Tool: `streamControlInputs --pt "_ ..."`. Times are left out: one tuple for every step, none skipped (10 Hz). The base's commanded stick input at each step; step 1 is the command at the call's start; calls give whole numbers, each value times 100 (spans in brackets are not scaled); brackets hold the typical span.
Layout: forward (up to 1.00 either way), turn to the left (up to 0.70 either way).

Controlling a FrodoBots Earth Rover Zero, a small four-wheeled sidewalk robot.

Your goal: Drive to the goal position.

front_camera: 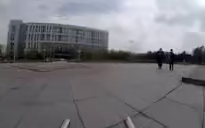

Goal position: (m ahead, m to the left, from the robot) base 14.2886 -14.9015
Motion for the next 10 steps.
streamControlInputs --pt "100 -32" --pt "100 -40" --pt "100 -40" --pt "100 -40" --pt "100 -40" --pt "100 -40" --pt "100 -23" --pt "100 -5" --pt "100 0" --pt "100 -2"
